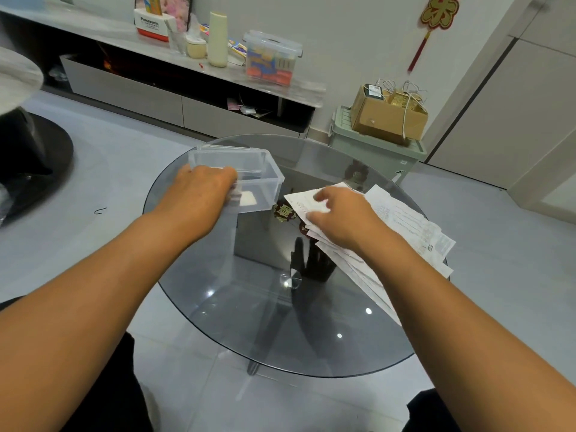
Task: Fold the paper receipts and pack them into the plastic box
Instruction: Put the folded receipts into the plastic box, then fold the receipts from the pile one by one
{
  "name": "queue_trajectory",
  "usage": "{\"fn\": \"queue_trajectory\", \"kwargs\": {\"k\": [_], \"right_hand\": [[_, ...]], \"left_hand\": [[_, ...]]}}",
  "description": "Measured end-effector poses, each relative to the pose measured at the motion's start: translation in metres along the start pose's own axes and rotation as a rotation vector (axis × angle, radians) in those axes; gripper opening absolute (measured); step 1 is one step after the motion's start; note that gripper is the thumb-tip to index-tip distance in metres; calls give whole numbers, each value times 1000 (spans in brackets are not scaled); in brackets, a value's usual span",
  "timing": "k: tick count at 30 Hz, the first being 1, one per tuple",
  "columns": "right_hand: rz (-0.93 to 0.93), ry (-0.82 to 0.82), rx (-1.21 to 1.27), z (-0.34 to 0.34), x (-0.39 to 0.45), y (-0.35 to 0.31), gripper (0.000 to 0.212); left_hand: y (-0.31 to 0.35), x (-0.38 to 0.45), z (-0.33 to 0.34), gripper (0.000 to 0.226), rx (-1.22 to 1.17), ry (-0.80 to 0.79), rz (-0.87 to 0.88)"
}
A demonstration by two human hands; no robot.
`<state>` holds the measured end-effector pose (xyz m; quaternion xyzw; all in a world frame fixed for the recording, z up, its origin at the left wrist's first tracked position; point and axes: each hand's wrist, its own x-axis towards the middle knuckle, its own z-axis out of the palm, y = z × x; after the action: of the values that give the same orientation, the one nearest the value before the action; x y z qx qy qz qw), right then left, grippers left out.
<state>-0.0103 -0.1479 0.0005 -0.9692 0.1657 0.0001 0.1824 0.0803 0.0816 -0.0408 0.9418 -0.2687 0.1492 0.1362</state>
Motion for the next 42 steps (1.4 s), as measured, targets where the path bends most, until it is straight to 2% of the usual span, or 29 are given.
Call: {"fn": "queue_trajectory", "kwargs": {"k": [3, 6, 8, 11, 18, 21, 25, 27, 29, 32, 35, 37, 40, 42], "right_hand": [[62, -103, -89, 13, -4, 20, 63], [101, -37, -145, 26, 0, 34, 73], [101, 35, -232, 33, 4, 36, 79], [48, 120, -293, 43, 9, 33, 75], [-22, 211, -366, 49, 32, 27, 23], [-61, 253, -325, 50, 38, 33, 22], [-186, 283, -49, 52, 25, 45, 27], [-319, 217, 2, 49, 7, 52, 26], [-445, 59, 30, 42, -15, 58, 24], [-434, -122, 139, 28, -42, 67, 21], [-348, -167, 276, 20, -56, 76, 16], [-332, -197, 304, 22, -58, 81, 10], [-375, -205, 209, 28, -56, 90, 36], [-389, -174, 153, 31, -54, 93, 44]], "left_hand": [[3, 4, 6, 34, 92, -2, -1], [15, 4, 9, 58, 53, 133, 179], [31, -1, 10, 55, -92, 173, 367], [53, -10, 18, 55, -234, 65, 489], [49, -13, 36, 73, -288, -210, 287], [45, -13, 33, 77, -276, -261, 199], [46, -13, 27, 91, -326, -282, 129], [45, -14, 25, 98, -400, -289, 108], [44, -14, 21, 101, -452, -310, 129], [42, -15, 16, 82, -426, -389, 200], [43, -20, 14, 39, -444, -467, 277], [45, -24, 15, 20, -469, -457, 338], [46, -26, 15, 6, -485, -428, 366], [45, -27, 15, 5, -483, -462, 367]]}}
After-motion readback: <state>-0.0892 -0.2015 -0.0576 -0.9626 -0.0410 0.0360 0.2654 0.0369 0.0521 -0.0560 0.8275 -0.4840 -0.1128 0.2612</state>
